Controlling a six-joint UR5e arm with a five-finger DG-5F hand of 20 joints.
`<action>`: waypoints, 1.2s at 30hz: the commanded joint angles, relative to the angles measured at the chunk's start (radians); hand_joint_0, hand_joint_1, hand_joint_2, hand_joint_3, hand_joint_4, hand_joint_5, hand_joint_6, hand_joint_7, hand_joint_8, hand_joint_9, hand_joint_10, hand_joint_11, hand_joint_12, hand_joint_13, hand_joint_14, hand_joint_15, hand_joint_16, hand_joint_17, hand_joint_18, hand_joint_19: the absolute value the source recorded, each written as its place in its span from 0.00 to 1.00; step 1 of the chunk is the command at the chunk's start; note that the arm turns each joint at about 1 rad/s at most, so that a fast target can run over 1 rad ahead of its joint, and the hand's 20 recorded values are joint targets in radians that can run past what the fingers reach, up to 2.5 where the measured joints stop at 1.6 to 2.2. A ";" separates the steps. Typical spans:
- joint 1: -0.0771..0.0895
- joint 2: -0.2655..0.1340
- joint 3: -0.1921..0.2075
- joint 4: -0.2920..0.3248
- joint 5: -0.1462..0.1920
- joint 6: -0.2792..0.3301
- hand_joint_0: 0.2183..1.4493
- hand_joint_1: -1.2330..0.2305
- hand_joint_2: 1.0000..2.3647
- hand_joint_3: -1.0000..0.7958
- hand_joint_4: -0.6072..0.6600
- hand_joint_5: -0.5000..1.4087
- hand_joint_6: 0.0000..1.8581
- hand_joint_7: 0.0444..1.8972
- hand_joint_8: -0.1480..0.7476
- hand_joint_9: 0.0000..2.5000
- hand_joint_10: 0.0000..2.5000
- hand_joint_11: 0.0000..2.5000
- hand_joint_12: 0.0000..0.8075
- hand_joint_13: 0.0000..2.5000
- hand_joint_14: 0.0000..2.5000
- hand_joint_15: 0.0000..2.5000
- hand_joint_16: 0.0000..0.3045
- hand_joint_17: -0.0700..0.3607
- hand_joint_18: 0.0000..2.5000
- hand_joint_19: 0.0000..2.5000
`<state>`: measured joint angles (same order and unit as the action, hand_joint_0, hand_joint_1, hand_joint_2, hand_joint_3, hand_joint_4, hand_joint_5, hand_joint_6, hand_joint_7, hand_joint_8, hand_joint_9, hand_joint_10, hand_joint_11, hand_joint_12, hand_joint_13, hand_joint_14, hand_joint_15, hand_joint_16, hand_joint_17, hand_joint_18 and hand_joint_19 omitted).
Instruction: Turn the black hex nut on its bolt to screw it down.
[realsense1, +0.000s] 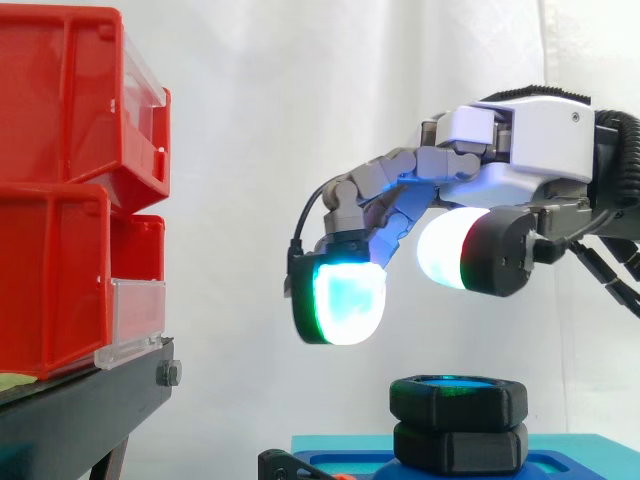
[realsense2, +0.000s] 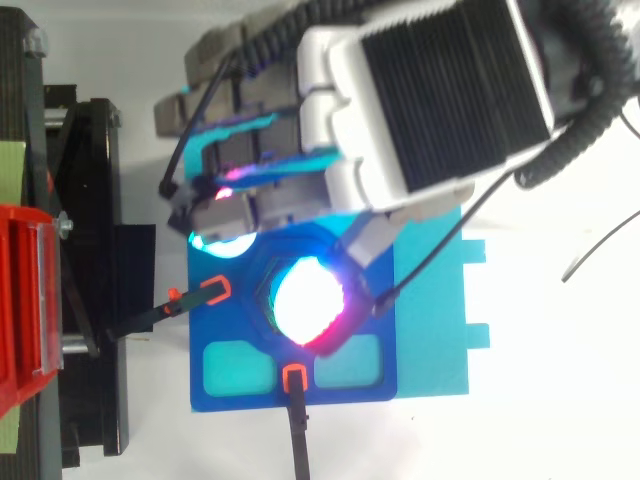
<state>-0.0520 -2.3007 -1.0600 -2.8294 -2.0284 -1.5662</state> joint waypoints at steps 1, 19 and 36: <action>0.030 0.000 -0.034 0.018 0.051 0.000 0.25 0.64 0.00 0.28 0.61 0.26 0.27 0.59 0.47 0.41 0.00 0.10 0.40 0.27 0.00 0.07 0.15 0.40 0.22 0.23; 0.092 0.000 -0.037 0.015 0.073 -0.002 0.25 0.64 0.00 0.28 0.62 0.26 0.27 0.59 0.46 0.40 0.00 0.10 0.40 0.26 0.00 0.07 0.15 0.40 0.21 0.23; 0.096 -0.002 -0.038 0.005 0.070 -0.002 0.25 0.63 0.00 0.28 0.56 0.24 0.27 0.59 0.49 0.39 0.00 0.11 0.41 0.27 0.00 0.07 0.15 0.40 0.22 0.23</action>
<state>0.0498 -2.3022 -1.0981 -2.8235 -1.9563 -1.5677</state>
